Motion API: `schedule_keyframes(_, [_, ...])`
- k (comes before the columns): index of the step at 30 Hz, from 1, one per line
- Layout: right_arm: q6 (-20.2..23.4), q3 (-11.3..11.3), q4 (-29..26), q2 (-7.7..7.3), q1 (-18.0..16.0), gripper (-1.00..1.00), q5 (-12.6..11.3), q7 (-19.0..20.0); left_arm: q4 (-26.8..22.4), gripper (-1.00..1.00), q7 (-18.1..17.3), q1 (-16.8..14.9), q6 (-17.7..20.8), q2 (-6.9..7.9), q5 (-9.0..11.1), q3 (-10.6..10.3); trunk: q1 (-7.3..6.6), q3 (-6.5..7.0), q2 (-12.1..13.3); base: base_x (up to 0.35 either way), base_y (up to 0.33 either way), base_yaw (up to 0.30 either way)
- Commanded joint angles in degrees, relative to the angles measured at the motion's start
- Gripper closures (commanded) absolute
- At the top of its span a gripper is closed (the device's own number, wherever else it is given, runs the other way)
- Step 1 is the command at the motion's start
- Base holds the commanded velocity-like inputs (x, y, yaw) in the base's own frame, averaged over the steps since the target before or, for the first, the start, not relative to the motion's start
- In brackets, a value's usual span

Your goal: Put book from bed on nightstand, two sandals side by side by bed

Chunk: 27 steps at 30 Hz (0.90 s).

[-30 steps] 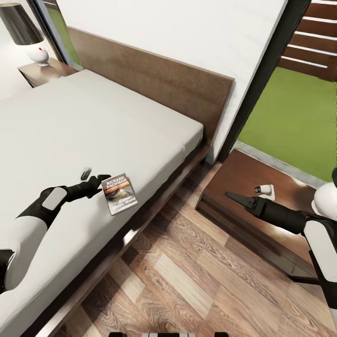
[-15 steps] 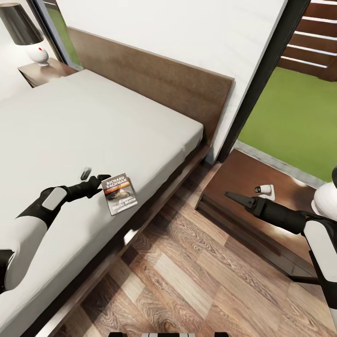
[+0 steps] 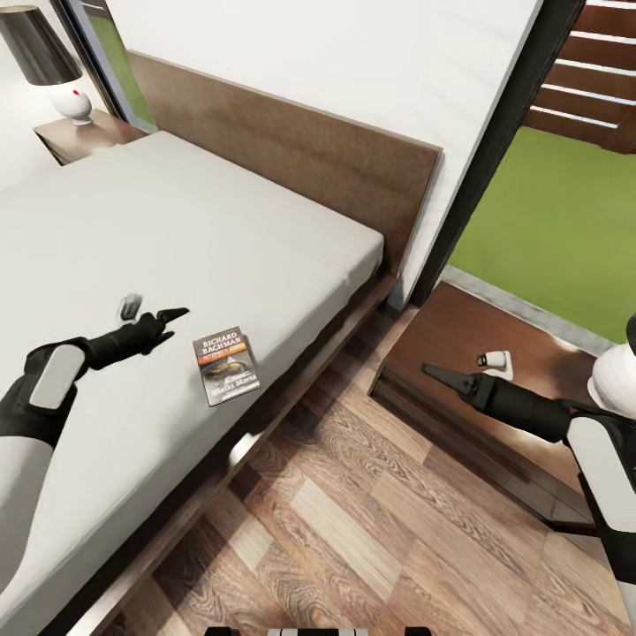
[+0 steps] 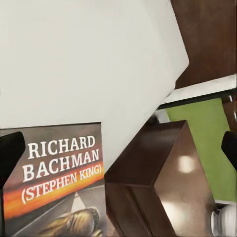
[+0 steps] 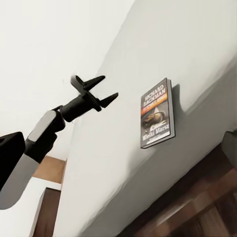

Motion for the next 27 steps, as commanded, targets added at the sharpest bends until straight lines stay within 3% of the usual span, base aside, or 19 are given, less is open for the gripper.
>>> schedule_keyframes(1, [0.26,-0.05,0.01,0.0,-0.03,-1.0,0.06,0.19,-0.09,-1.0,-0.12,0.01,0.4,-0.02,-0.05,0.18,0.0,-0.03,-0.01,0.0,0.0,0.0])
schedule_keyframes(3, [0.28,0.03,0.25,0.02,-0.05,-1.0,0.07,0.17,-5.93,-1.0,1.72,2.11,2.5,0.19,0.22,3.57,0.0,-0.03,-0.01,0.0,0.0,0.0])
schedule_keyframes(4, [0.28,0.03,0.25,0.02,-0.05,-1.0,0.07,0.17,-5.93,-1.0,1.72,2.11,2.5,0.19,0.22,3.57,0.0,-0.03,-0.01,0.0,0.0,0.0])
schedule_keyframes(6, [0.26,0.11,1.03,0.04,-0.11,-1.0,0.09,0.13,-11.34,-1.0,3.72,3.84,5.03,0.12,0.62,6.6,0.0,-0.03,-0.01,0.0,0.0,0.0])
schedule_keyframes(7, [0.26,0.11,1.03,0.04,-0.11,-1.0,0.09,0.13,-11.34,-1.0,3.72,3.84,5.03,0.12,0.62,6.6,0.0,-0.03,-0.01,0.0,0.0,0.0])
schedule_keyframes(9, [0.25,0.23,2.95,0.2,-0.35,-1.0,0.09,-0.38,-16.12,-1.0,5.43,5.31,7.9,-0.04,1.42,8.81,0.0,-0.03,-0.01,0.0,0.0,0.0])
schedule_keyframes(12, [0.22,0.4,5.91,0.76,-0.63,-1.0,0.05,-1.83,-20.35,-1.0,6.83,6.56,10.31,-0.32,2.48,10.24,0.0,-0.03,-0.01,0.0,0.0,0.0])
schedule_keyframes(14, [0.21,0.49,7.44,1.21,-0.82,-1.0,0.04,-2.88,-22.29,-1.0,7.5,7.1,11.2,-0.51,3.08,10.77,0.0,-0.03,-0.01,0.0,0.0,0.0])
schedule_keyframes(19, [0.21,0.8,13.67,4.7,-2.32,-1.0,-0.01,-9.5,-31.99,-1.0,12.86,10.12,13.76,-1.27,5.2,12.16,0.0,-0.03,-0.01,0.0,0.0,0.0])
schedule_keyframes(21, [0.18,0.87,14.36,5.26,-2.51,-1.0,0.0,-10.47,-33.93,-1.0,14.49,11.07,14.02,-1.48,5.49,12.29,0.0,-0.03,-0.01,0.0,0.0,0.0])
schedule_keyframes(24, [0.05,1.2,15.84,6.47,-2.81,-1.0,-0.02,-12.35,-37.68,-1.0,18.37,13.78,14.64,-2.62,6.4,12.25,0.0,-0.03,-0.01,0.0,0.0,0.0])
schedule_keyframes(27, [-0.42,3.02,16.61,7.69,-2.95,-1.0,0.02,-13.32,-39.57,-1.0,20.39,15.72,15.42,-4.37,8.58,11.99,0.0,-0.03,-0.01,0.0,0.0,0.0])
